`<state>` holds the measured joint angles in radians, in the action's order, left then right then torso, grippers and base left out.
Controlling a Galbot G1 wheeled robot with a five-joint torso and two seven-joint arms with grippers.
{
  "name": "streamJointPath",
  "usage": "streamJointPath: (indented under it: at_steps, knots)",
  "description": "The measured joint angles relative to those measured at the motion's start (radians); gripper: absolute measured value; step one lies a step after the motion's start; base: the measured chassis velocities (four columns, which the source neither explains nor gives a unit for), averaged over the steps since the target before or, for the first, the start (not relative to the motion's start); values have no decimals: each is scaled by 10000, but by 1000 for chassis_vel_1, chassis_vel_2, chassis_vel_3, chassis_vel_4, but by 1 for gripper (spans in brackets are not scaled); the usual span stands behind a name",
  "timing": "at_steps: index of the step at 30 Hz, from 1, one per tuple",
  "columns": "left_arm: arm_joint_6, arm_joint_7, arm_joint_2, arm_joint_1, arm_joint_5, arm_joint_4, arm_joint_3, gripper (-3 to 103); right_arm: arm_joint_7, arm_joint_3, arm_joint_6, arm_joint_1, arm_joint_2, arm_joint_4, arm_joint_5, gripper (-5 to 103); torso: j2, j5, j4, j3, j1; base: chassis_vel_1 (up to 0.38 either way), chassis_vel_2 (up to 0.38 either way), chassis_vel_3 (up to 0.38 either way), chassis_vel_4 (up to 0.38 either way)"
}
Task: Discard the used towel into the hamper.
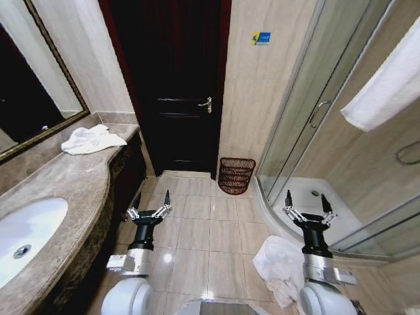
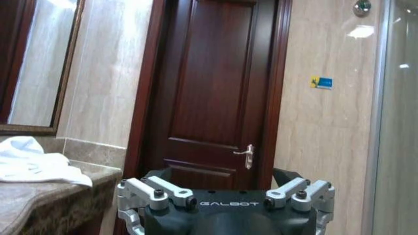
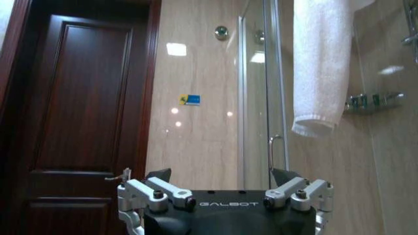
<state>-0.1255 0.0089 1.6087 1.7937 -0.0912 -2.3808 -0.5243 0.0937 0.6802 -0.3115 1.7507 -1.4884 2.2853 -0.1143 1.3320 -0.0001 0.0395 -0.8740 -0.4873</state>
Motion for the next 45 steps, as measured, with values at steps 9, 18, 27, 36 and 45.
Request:
streamJointPath:
  at_steps: [9, 18, 27, 36, 45]
  knots:
    - [-423, -24, -2, 330, 819, 346, 764, 100, -48, -208, -46, 44, -287, -19, 173, 100, 0, 0, 0, 0, 0, 0, 0, 0, 0]
    - [-890, -248, -5, 274, 1636, 566, 979, 100, -263, 103, -939, -90, -128, -247, -151, 100, 0, 1, 1, 0, 0, 0, 0, 0, 0]
    - [-753, 228, -5, 420, 1236, 587, 709, 100, -495, 37, -1551, -18, -220, -439, 73, 100, 0, 0, 1, 0, 0, 0, 0, 0, 0]
    - [-847, 287, -5, 344, 1280, 558, 665, 98, -502, 7, -939, 53, -127, -366, -201, 100, 0, 0, 0, 0, 0, 0, 0, 0, 0]
    - [-1314, 394, -5, 272, 1469, 748, 613, 94, -829, -159, -982, -36, -142, -385, -95, 100, 1, -1, 0, 2, 4, -31, 28, 31, -21]
